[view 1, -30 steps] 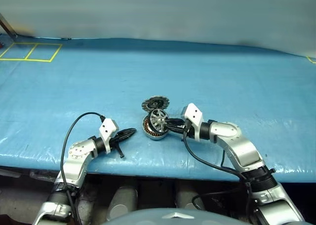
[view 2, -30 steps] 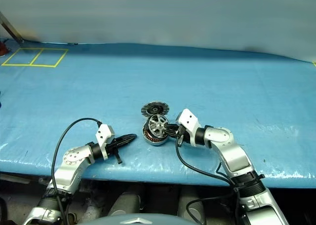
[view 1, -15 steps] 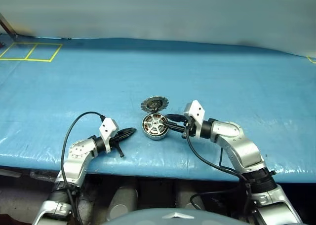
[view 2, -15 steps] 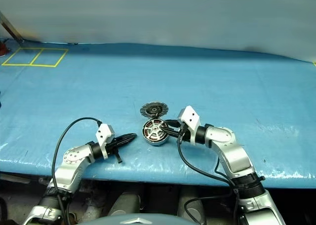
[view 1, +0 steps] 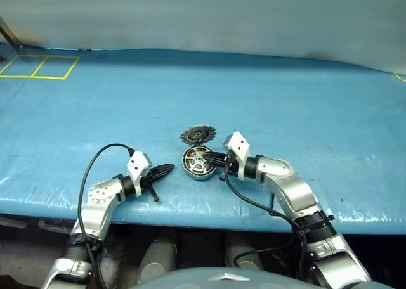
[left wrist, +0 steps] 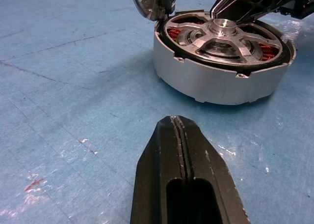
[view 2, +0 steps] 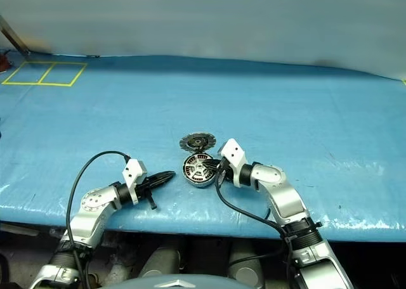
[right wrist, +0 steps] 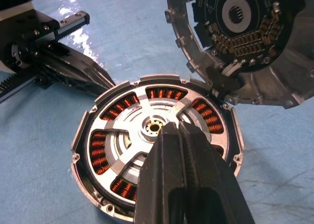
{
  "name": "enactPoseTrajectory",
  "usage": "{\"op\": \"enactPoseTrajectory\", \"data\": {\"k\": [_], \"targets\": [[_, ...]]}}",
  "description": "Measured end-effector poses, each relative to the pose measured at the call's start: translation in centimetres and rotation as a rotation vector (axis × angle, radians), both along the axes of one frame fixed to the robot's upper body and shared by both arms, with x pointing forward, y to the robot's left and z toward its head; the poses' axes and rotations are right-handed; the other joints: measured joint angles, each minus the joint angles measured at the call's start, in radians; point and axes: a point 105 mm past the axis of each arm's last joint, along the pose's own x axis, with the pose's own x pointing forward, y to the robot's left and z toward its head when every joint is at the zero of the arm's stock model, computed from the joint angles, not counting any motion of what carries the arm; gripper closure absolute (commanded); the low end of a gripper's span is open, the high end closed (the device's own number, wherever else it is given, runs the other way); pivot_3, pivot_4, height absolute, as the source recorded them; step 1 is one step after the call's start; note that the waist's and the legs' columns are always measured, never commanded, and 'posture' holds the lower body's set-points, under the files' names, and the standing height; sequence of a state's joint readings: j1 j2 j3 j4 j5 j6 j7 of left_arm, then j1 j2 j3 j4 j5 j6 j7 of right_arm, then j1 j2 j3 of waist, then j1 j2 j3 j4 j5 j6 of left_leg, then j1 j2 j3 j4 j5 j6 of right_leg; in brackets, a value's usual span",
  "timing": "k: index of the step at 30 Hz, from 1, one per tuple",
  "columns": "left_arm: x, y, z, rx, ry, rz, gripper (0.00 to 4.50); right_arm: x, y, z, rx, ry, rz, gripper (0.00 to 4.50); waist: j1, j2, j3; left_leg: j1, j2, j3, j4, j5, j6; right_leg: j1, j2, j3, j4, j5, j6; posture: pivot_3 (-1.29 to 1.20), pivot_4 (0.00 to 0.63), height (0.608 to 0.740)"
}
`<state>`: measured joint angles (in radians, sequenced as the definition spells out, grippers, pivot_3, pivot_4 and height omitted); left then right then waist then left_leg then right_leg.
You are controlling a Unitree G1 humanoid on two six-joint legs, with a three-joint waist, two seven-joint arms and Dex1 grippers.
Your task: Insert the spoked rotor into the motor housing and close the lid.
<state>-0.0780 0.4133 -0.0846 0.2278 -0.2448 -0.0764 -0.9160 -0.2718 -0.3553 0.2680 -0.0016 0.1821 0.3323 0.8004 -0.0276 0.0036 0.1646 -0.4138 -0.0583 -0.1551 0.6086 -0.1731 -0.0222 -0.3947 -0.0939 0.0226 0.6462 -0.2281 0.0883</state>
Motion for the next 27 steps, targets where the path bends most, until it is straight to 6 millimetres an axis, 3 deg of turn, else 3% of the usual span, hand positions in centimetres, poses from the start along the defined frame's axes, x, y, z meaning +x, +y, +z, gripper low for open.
{"op": "enactPoseTrajectory", "data": {"k": [7, 12, 14, 16, 19, 21, 24, 27], "targets": [[-0.1, 0.0, -0.1, 0.0, 0.001, 0.005, 4.5, -0.2, 0.0, -0.1, -0.018, -0.032, -0.009, 4.42, -0.001, 0.0, -0.001, 0.002, 0.0, 0.0, -0.001, 0.0, 0.0, 0.001, 0.0, 0.0, 0.0, 0.0, 0.0, 0.0, 0.15, 0.74], [-0.2, 0.0, 0.0, -0.002, -0.003, 0.006, 4.5, -0.3, -0.6, 1.9, 0.135, -0.015, -0.053, 4.42, -0.001, 0.0, 0.0, 0.0, 0.0, 0.0, -0.001, 0.0, 0.0, 0.0, 0.0, 0.0, 0.0, 0.0, 0.0, 0.0, 0.15, 0.74], [-0.2, 0.0, 0.0, -0.003, -0.002, 0.006, 4.5, 0.4, -2.2, 4.0, 0.15, -0.08, -0.092, 4.42, 0.001, 0.0, 0.0, 0.0, 0.0, 0.0, -0.001, 0.0, 0.0, 0.0, 0.0, 0.0, -0.001, 0.0, 0.0, 0.0, 0.15, 0.74], [-0.2, 0.0, 0.0, -0.003, -0.002, 0.005, 4.5, 1.7, -4.8, 5.0, 0.071, -0.141, -0.174, 4.42, 0.003, 0.0, 0.0, 0.0, 0.0, 0.0, -0.001, 0.0, 0.0, -0.001, 0.0, 0.0, -0.002, 0.0, 0.0, 0.0, 0.15, 0.74], [-0.2, 0.1, 0.0, -0.003, -0.002, 0.009, 4.5, 3.6, -8.6, 4.6, -0.089, -0.179, -0.309, 4.42, 0.005, 0.0, 0.0, 0.0, 0.0, 0.001, -0.001, 0.0, 0.0, 0.0, 0.0, 0.0, -0.001, 0.0, -0.001, 0.0, 0.15, 0.74], [-0.1, 0.2, 0.0, -0.004, -0.004, 0.015, 4.5, 4.6, -9.4, 3.9, -0.111, -0.163, -0.357, 4.42, -0.001, 0.0, 0.0, 0.0, 0.001, 0.001, -0.003, 0.0, 0.0, -0.001, 0.0, 0.0, -0.001, -0.001, -0.001, 0.0, 0.15, 0.74], [0.0, 0.2, 0.1, -0.013, -0.009, 0.025, 4.5, 6.1, -7.8, 3.8, -0.057, -0.151, -0.34, 4.42, -0.011, 0.0, 0.0, 0.0, 0.001, 0.001, -0.004, 0.0, 0.0, -0.001, 0.0, 0.0, 0.0, 0.0, 0.0, 0.0, 0.15, 0.74], [-0.1, 0.2, 0.1, -0.019, -0.016, 0.037, 4.5, 7.1, -4.1, 5.4, 0.047, -0.167, -0.226, 4.42, -0.015, 0.0, 0.0, 0.0, 0.001, 0.001, -0.004, 0.0, 0.0, -0.001, 0.0, 0.0, -0.001, 0.003, 0.004, 0.0, 0.15, 0.74]]}}
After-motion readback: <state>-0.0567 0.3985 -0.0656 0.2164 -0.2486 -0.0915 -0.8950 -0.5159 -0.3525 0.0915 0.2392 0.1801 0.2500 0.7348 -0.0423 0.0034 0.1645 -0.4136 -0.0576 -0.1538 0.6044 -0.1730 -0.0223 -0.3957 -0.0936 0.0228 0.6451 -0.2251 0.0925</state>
